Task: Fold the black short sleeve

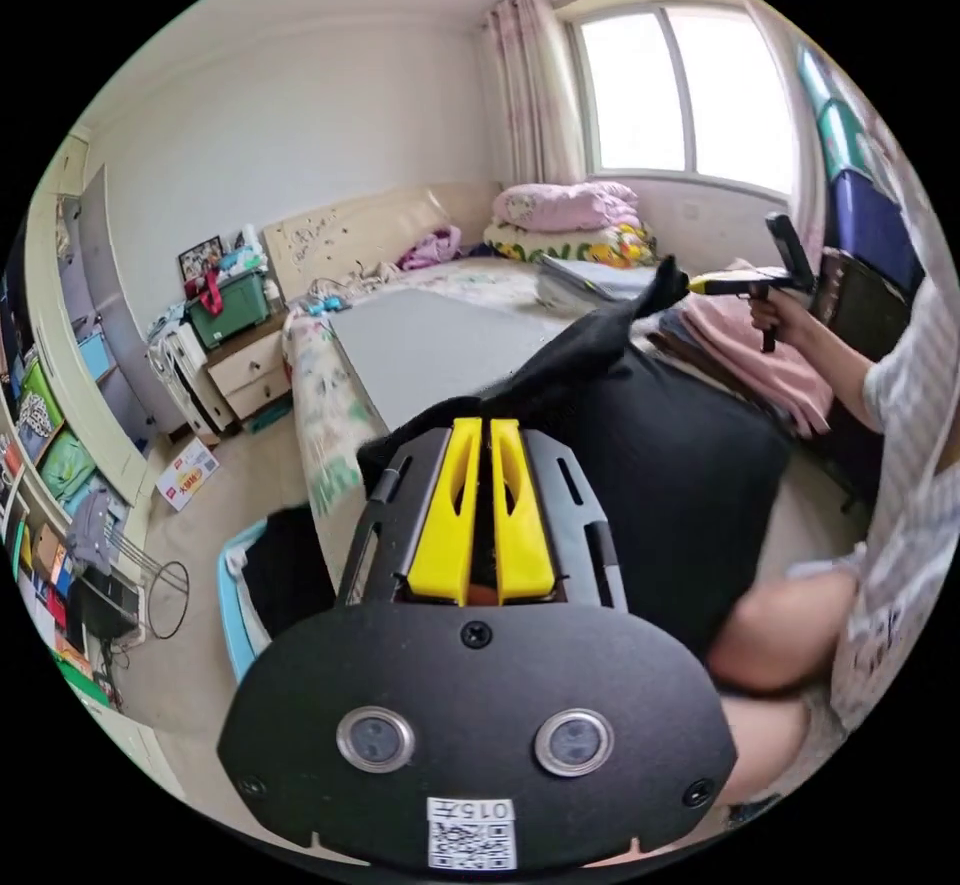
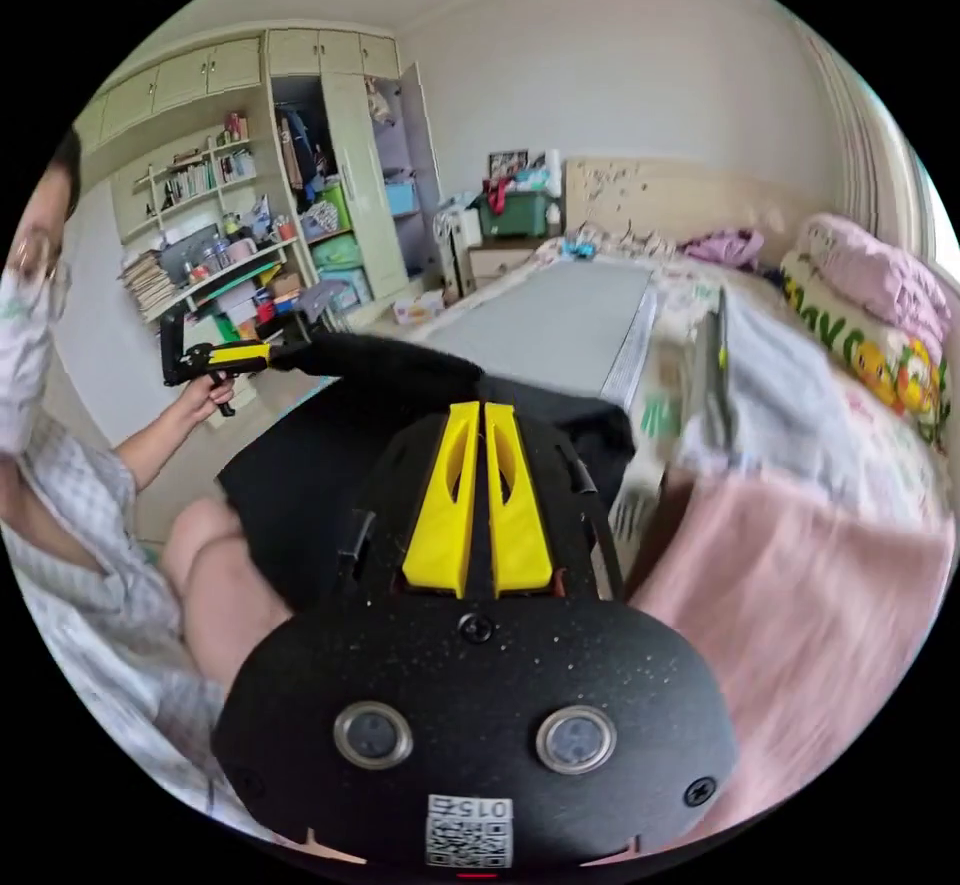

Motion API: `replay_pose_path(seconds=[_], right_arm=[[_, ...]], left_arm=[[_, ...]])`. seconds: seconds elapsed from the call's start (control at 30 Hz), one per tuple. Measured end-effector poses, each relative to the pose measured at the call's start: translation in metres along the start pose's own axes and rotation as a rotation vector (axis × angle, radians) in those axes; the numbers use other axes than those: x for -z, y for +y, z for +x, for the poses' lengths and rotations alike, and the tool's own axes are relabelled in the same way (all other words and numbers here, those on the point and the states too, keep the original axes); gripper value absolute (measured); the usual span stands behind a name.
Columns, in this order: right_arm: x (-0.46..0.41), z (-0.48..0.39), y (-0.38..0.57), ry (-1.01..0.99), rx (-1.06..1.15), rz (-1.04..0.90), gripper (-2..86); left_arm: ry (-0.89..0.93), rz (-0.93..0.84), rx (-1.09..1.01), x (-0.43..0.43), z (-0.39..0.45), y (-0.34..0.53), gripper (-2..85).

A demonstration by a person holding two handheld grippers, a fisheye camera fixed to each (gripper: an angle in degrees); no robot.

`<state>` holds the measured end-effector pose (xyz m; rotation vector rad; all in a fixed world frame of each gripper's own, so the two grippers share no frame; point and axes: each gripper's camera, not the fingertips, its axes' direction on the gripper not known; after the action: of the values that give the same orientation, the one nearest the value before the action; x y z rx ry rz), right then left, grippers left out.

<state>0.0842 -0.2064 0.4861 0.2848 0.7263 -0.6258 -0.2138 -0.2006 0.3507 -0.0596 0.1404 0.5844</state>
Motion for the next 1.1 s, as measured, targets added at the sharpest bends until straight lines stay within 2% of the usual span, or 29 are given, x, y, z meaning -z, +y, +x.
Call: replay_pose_path(seconds=[0.1, 0.2, 0.3, 0.4, 0.53, 0.67, 1.1], right_arm=[[-0.012, -0.009, 0.093, 0.002, -0.046, -0.144, -0.1], [-0.028, -0.007, 0.140, 0.093, -0.099, -0.245, -0.1], [-0.016, 0.002, 0.154, 0.071, -0.140, -0.160, 0.6], [-0.010, 0.001, 0.154, -0.033, -0.114, -0.089, 4.0], [-0.029, -0.007, 0.159, -0.078, -0.097, -0.114, 7.7], [-0.050, -0.009, 0.178, -0.083, -0.099, -0.120, 8.0], [-0.073, 0.016, 0.223, -0.072, -0.089, -0.079, 8.7]], left_arm=[[0.026, -0.093, 0.005, 0.018, 0.054, 0.095, 0.0], [0.005, -0.099, 0.162, 0.032, 0.069, 0.157, 0.0], [0.073, -0.096, 0.393, 0.043, 0.059, 0.195, 0.3], [0.107, 0.010, 0.557, 0.061, 0.058, 0.221, 1.8], [-0.081, -0.024, 0.616, 0.088, 0.079, 0.245, 3.9], [0.037, 0.095, 0.640, 0.122, 0.097, 0.277, 5.3], [-0.094, 0.287, 0.725, 0.233, 0.168, 0.380, 4.7]])
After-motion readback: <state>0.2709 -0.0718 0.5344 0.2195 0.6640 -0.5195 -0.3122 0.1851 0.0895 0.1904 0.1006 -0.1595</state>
